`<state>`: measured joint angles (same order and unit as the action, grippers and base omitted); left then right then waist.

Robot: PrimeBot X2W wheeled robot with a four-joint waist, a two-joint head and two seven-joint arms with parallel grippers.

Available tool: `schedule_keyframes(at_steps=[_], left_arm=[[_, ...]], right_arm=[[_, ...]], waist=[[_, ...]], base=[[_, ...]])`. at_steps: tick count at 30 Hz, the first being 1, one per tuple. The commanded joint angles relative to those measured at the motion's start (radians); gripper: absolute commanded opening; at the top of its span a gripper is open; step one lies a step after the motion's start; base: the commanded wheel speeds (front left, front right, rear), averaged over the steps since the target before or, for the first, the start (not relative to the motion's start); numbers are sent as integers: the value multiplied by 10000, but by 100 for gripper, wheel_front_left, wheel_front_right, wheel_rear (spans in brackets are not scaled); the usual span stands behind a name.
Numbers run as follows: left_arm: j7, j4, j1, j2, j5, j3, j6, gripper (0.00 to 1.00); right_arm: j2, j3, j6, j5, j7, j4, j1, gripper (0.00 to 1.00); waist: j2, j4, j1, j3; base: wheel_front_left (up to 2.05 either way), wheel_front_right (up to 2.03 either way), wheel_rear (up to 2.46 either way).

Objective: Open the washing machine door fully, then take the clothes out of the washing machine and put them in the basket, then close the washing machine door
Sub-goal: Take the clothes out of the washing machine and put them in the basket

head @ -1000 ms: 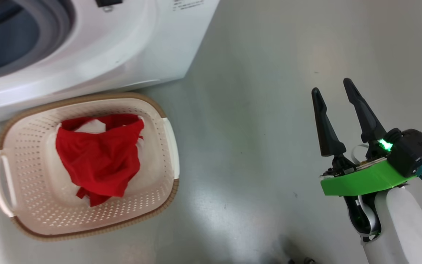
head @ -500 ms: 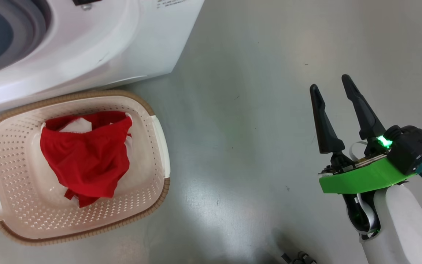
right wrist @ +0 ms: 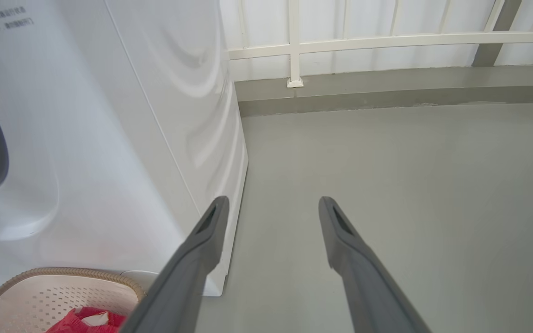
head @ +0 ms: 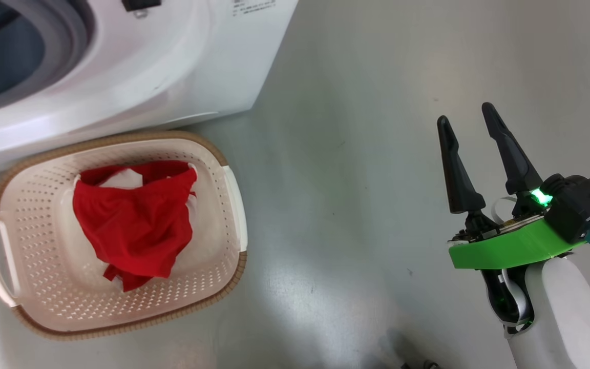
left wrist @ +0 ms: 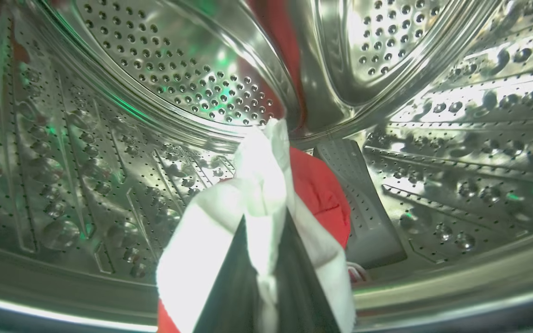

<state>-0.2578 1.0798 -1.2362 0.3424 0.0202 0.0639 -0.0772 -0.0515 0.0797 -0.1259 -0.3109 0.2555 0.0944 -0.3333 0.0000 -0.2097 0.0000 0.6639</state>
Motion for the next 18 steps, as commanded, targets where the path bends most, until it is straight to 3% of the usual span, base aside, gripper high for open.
schedule_keyframes(at_steps=[1, 18], left_arm=[[-40, -357, 351, 474, 84, 166, 49, 0], [-40, -4176, 3337, -1130, 1122, 1518, 791, 0]], right_arm=[[12, 159, -48, 2, 63, -210, 103, 100], [12, -141, -48, 240, 63, 24, 672, 100]], waist=[[0, 97, 0, -148], [0, 863, 0, -1370]], base=[[0, 0, 0], [0, 0, 0]])
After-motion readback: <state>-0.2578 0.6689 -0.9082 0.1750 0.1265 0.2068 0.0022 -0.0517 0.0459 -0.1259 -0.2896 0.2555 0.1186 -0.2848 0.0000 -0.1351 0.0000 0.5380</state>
